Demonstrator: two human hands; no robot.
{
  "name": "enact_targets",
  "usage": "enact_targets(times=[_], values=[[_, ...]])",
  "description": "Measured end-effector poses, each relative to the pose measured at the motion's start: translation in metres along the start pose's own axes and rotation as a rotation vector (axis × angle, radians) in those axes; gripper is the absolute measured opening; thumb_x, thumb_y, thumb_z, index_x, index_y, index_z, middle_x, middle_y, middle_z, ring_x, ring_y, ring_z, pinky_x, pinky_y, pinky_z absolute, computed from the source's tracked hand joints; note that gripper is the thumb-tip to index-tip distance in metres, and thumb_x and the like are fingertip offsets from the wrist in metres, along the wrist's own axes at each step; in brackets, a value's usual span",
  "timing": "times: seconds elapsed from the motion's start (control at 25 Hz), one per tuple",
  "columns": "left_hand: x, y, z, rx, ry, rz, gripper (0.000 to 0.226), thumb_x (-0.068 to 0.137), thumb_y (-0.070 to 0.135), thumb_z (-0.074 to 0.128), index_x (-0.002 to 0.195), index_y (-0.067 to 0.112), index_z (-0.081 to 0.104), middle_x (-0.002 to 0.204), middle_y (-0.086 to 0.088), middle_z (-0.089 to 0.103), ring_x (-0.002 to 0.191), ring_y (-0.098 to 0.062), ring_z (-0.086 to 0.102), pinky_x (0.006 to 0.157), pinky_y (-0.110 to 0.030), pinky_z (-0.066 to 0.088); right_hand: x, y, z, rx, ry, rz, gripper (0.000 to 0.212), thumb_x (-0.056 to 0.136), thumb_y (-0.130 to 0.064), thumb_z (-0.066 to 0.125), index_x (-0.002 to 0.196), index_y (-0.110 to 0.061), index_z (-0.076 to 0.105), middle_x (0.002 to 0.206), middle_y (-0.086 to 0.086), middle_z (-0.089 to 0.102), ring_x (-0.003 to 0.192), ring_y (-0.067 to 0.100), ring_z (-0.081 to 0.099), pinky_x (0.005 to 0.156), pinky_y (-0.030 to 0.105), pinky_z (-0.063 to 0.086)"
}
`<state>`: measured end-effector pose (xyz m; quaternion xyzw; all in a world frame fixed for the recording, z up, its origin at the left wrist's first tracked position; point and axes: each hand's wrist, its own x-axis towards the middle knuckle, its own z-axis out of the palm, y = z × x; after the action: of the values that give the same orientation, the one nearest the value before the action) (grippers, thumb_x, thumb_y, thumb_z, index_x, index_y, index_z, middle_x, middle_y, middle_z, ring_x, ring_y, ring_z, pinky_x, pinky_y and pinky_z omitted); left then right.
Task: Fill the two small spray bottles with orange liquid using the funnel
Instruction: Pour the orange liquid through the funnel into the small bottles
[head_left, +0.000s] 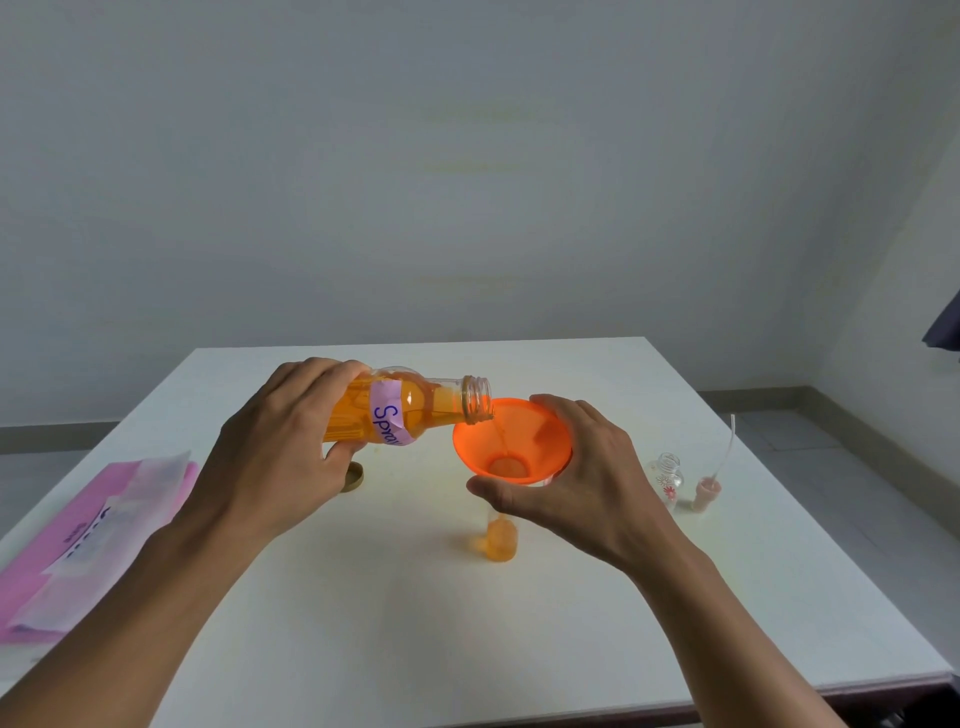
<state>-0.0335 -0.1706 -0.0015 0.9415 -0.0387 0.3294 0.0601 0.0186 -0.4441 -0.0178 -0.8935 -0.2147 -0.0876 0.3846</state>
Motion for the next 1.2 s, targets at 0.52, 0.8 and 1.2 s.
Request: enact_targets(times=[0.52, 0.8, 1.2], values=[[0.0018, 0.002, -0.0021, 0.016, 0.005, -0.014, 0.07, 0.066, 0.021, 0.087, 0.128, 0.014, 0.057, 0.121, -0.003, 0.062, 0.11, -0.026, 0.057, 0.069, -0.033, 0.05, -0.0002, 0.0001, -0.001, -0.013, -0.007, -0.008, 0.103, 0.056, -0.081, 0.076, 0.142, -0.035, 0.045, 0.124, -0.021, 0.047, 0.114, 0.01, 0.048, 0.082, 0.024, 0.04], [0.0023, 0.0023, -0.0021, 0.018, 0.003, -0.024, 0.069, 0.067, 0.022, 0.087, 0.129, 0.016, 0.056, 0.121, -0.001, 0.061, 0.111, -0.025, 0.056, 0.069, -0.033, 0.05, 0.0009, 0.0, -0.0009, -0.006, -0.003, -0.011, 0.103, 0.054, -0.084, 0.073, 0.141, -0.035, 0.046, 0.125, -0.018, 0.051, 0.114, 0.012, 0.05, 0.082, 0.025, 0.042], [0.0018, 0.0038, -0.0014, 0.0, 0.0, -0.008, 0.071, 0.065, 0.02, 0.088, 0.128, 0.015, 0.056, 0.12, -0.003, 0.062, 0.109, -0.027, 0.057, 0.068, -0.035, 0.052, 0.0014, 0.0001, -0.0017, 0.005, -0.011, -0.001, 0.106, 0.053, -0.086, 0.07, 0.142, -0.035, 0.045, 0.125, -0.019, 0.05, 0.114, 0.012, 0.05, 0.083, 0.026, 0.043]])
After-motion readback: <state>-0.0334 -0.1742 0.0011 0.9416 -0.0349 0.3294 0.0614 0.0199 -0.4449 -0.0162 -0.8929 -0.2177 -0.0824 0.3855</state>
